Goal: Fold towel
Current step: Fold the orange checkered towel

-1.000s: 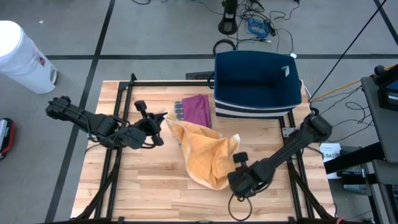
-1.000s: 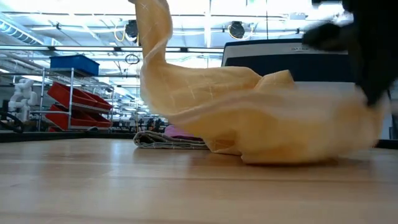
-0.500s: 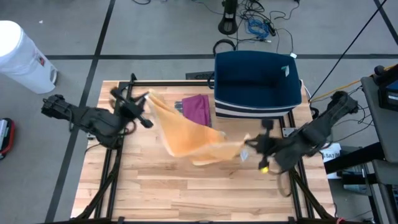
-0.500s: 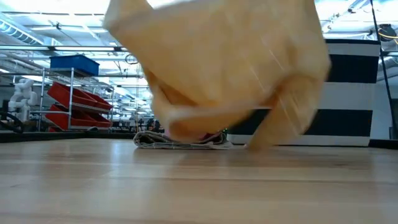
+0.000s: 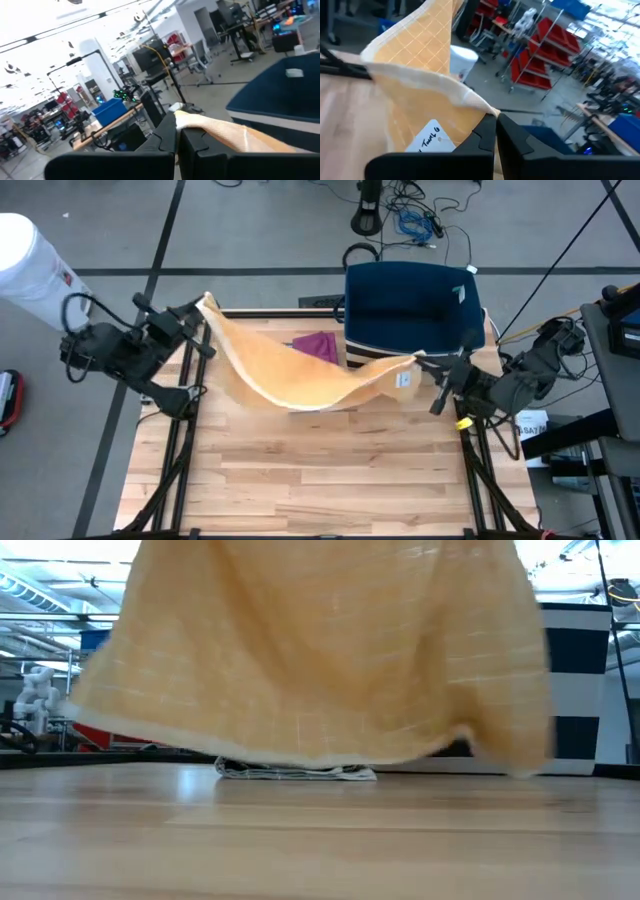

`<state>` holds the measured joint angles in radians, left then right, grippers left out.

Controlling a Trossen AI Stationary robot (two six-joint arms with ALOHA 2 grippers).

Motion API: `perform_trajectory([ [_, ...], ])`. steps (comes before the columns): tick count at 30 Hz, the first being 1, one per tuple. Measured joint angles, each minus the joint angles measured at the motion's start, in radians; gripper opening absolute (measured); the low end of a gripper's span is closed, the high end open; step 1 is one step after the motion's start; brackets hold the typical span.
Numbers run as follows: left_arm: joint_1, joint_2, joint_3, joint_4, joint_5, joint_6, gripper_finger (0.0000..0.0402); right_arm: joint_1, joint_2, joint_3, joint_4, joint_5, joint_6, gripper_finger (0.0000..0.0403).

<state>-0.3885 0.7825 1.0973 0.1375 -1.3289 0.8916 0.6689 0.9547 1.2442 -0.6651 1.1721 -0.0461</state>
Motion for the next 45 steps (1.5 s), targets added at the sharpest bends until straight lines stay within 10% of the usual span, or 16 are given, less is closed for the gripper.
perform_trajectory([
  [30, 0.163, -0.106, 0.0, 0.178, 0.141, 0.106, 0.0, 0.002, -0.082, 0.0, 0.377, 0.287, -0.566, 0.0],
  [36, 0.015, -0.141, 0.0, -0.252, 0.168, -0.225, 0.0, 0.08, -0.08, 0.0, 0.25, 0.136, -0.422, 0.0],
  [45, -0.201, -0.118, 0.0, -0.922, 0.353, -0.923, 0.0, 0.127, -0.013, 0.0, -0.249, -0.365, 0.247, 0.0],
])
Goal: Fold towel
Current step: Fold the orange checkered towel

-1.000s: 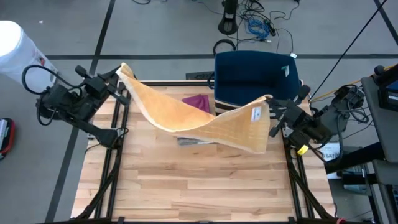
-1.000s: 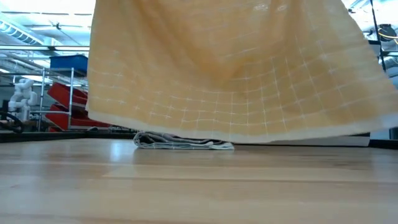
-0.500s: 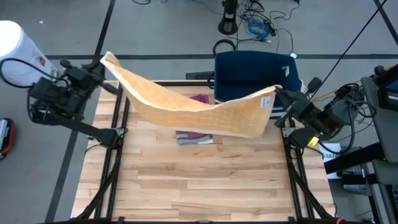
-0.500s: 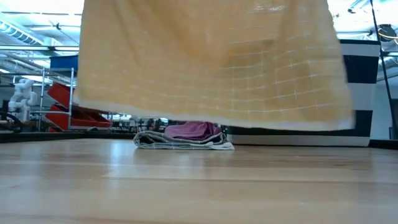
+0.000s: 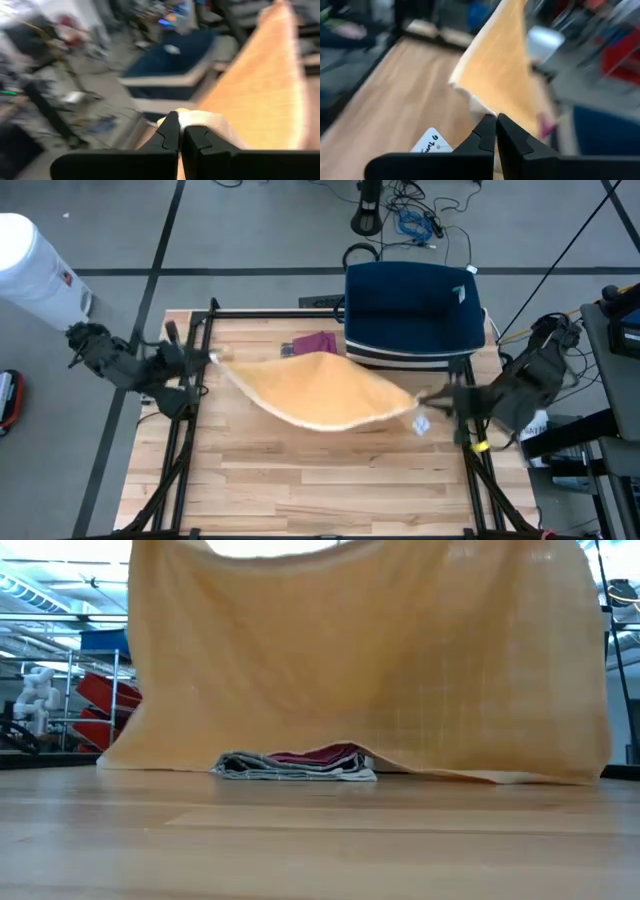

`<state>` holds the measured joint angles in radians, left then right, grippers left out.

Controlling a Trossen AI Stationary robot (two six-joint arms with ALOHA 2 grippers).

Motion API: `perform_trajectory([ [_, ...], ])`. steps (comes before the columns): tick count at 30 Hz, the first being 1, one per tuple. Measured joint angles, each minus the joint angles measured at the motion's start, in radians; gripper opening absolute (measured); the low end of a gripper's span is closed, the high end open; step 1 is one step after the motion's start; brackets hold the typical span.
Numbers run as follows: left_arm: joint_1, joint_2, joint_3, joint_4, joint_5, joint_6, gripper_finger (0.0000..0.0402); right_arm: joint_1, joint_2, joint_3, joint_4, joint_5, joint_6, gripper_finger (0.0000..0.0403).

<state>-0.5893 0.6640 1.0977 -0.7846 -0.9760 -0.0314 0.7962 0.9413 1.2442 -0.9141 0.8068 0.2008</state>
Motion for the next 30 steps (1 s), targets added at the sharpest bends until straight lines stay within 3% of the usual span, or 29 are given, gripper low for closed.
perform_trajectory([
  [7, -0.12, 0.076, 0.0, -0.189, 0.213, -0.233, 0.0, 0.043, 0.144, -0.002, 0.015, -0.261, 0.142, 0.0],
  [16, -0.27, 0.196, 0.0, -0.161, 0.422, -0.381, 0.0, 0.118, 0.263, -0.002, 0.18, -0.401, 0.211, 0.0],
  [22, -0.456, 0.235, 0.0, -0.024, 0.41, -0.398, 0.0, 0.226, 0.297, -0.002, 0.387, -0.421, 0.132, 0.0],
  [30, -0.586, 0.294, 0.0, -0.022, 0.326, -0.551, 0.0, 0.262, 0.37, -0.001, 0.358, -0.394, 0.296, 0.0],
])
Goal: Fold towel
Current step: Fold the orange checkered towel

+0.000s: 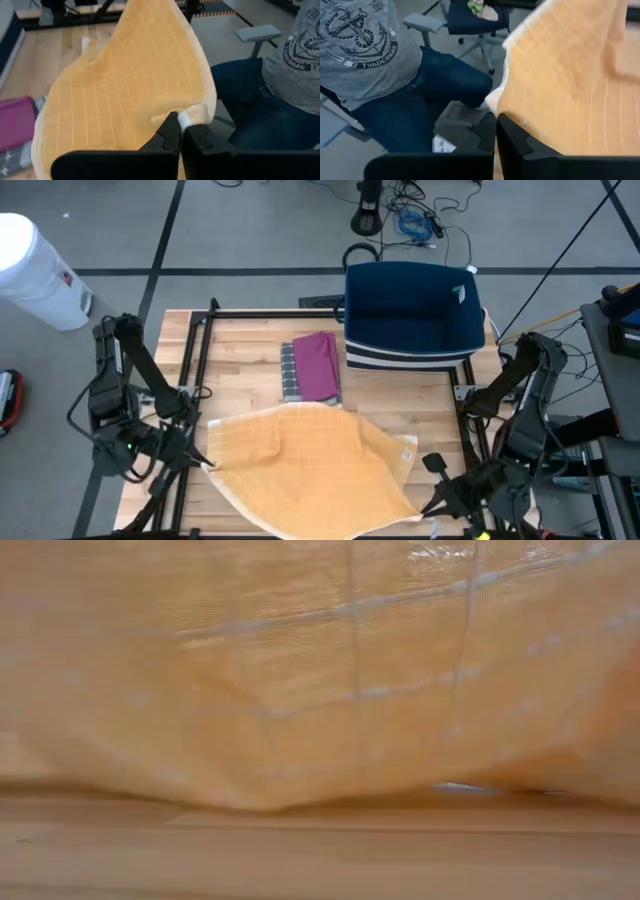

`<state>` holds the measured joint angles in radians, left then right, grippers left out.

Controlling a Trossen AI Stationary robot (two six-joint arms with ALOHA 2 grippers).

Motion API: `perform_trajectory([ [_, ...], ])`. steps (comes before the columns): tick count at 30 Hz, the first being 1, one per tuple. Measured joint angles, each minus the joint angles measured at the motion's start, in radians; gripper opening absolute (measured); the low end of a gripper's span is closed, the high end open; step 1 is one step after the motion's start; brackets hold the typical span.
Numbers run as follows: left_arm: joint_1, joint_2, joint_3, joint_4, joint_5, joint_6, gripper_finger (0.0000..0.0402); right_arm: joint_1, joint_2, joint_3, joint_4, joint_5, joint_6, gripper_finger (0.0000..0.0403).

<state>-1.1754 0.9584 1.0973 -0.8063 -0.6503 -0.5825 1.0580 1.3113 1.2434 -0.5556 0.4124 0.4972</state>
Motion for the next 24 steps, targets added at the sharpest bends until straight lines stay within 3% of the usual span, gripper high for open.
perform_trajectory([
  [10, -0.042, 0.092, 0.0, -0.005, 0.029, -0.173, 0.0, 0.005, 0.088, 0.0, 0.037, -0.08, 0.2, 0.0],
  [16, -0.07, 0.128, 0.0, 0.064, 0.041, -0.179, 0.0, 0.036, 0.106, 0.0, 0.163, -0.09, 0.167, 0.0],
  [24, -0.063, 0.165, 0.0, -0.079, 0.084, -0.407, 0.0, 0.036, 0.117, 0.0, -0.03, -0.069, 0.39, 0.0],
])
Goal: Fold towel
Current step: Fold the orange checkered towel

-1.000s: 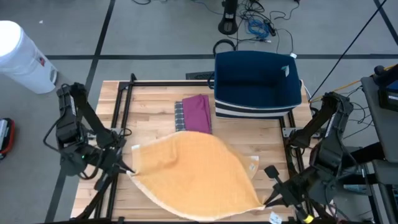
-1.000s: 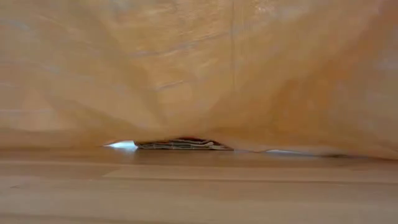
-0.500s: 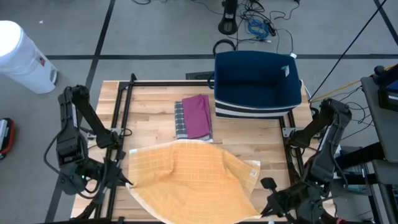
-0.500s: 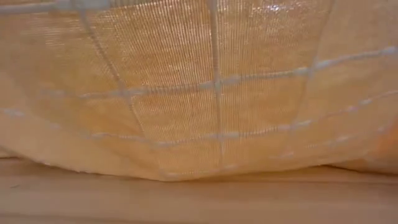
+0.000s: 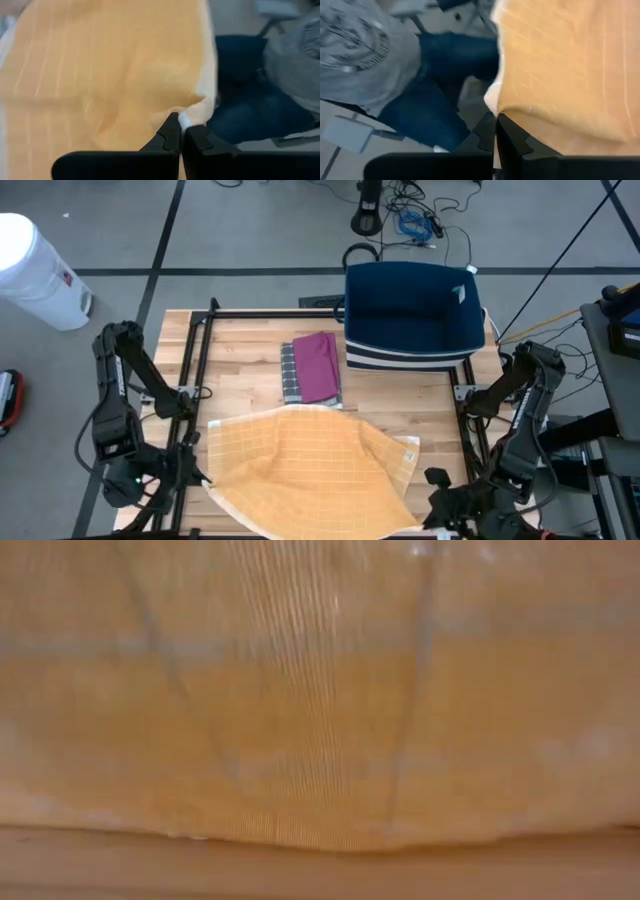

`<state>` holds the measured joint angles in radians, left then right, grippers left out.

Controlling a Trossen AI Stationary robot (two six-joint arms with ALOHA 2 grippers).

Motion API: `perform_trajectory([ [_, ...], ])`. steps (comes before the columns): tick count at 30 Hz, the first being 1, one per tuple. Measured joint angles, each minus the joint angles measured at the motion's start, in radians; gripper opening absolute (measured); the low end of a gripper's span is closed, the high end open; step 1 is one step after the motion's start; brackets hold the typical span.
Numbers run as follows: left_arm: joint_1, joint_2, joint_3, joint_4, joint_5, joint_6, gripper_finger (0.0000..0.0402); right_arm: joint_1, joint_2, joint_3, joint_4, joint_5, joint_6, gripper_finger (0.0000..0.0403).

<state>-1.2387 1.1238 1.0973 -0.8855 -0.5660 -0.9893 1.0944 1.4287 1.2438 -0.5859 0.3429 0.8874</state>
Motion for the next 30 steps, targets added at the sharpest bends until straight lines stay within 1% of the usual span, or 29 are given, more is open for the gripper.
perform_trajectory([
  [3, 0.019, 0.022, 0.0, -0.044, 0.024, -0.053, 0.0, -0.016, 0.019, 0.0, -0.025, -0.012, 0.016, 0.0],
  [7, 0.043, 0.085, 0.0, -0.045, 0.046, -0.054, 0.0, -0.029, 0.055, 0.0, -0.026, -0.012, -0.001, 0.0],
  [13, 0.085, 0.202, 0.0, -0.042, 0.127, -0.06, 0.0, -0.051, 0.128, 0.0, -0.05, -0.035, -0.002, 0.0],
  [16, 0.102, 0.255, 0.0, -0.044, 0.127, -0.058, 0.0, -0.067, 0.164, 0.0, -0.075, -0.037, -0.007, 0.0],
  [21, 0.141, 0.342, 0.0, -0.102, 0.111, -0.057, 0.0, -0.106, 0.217, 0.0, -0.185, -0.041, -0.011, 0.0],
  [23, 0.156, 0.378, 0.0, -0.108, 0.11, -0.057, 0.0, -0.125, 0.238, 0.0, -0.209, -0.067, -0.017, 0.0],
  [27, 0.175, 0.432, 0.0, -0.08, 0.127, -0.053, 0.0001, -0.154, 0.277, 0.0, -0.201, -0.119, -0.059, 0.0],
  [30, 0.182, 0.452, 0.0, -0.063, 0.15, -0.055, 0.0006, -0.167, 0.291, 0.0, -0.197, -0.142, -0.092, 0.0],
])
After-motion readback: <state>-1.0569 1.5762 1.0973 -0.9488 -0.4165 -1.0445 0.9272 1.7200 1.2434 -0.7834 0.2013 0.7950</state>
